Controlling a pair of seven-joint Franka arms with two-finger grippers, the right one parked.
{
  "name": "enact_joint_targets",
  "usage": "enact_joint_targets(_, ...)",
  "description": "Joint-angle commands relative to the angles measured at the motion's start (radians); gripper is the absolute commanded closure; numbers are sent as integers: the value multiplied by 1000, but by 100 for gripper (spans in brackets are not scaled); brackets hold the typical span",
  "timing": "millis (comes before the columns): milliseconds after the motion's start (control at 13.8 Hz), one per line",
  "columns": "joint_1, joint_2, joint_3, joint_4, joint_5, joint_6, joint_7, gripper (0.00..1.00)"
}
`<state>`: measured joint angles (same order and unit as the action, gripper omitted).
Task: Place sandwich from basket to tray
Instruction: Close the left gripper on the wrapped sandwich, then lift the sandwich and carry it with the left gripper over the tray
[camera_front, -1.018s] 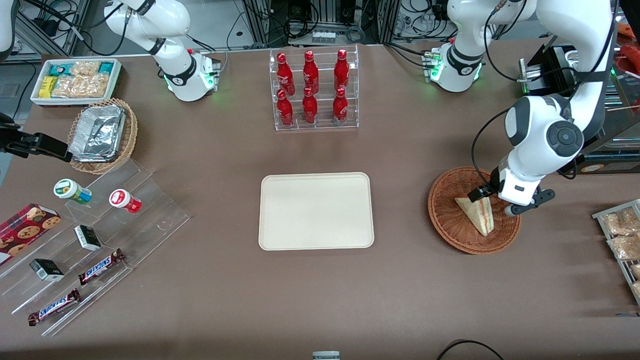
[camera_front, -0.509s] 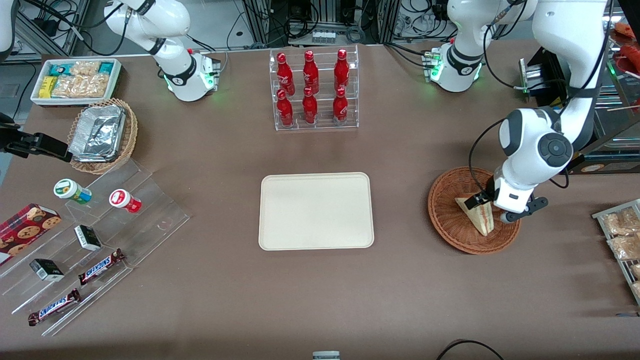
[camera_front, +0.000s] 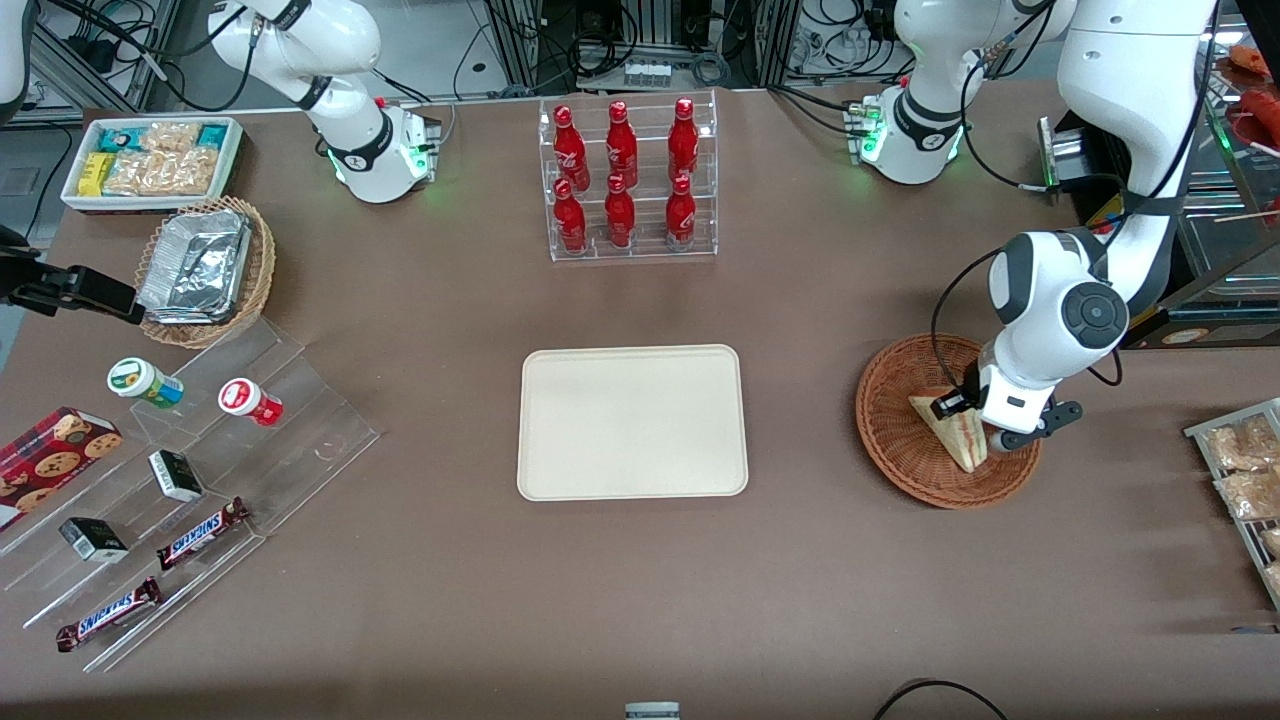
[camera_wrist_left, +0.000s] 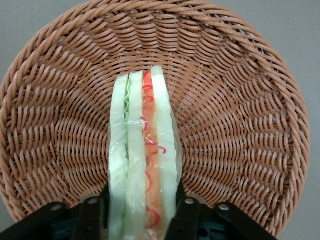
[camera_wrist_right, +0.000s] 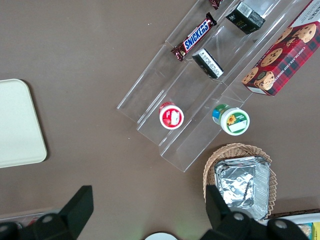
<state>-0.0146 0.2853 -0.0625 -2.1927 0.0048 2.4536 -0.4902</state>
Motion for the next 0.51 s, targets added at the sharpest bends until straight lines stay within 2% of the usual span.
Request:
enact_joint_targets(0, -8, -47, 0, 37, 14, -103, -10, 100)
enact_joint_targets(291, -21, -77, -3, 154, 26, -300, -8, 100)
enact_joint_targets(436, -68, -87, -3, 186, 32, -355, -10, 100)
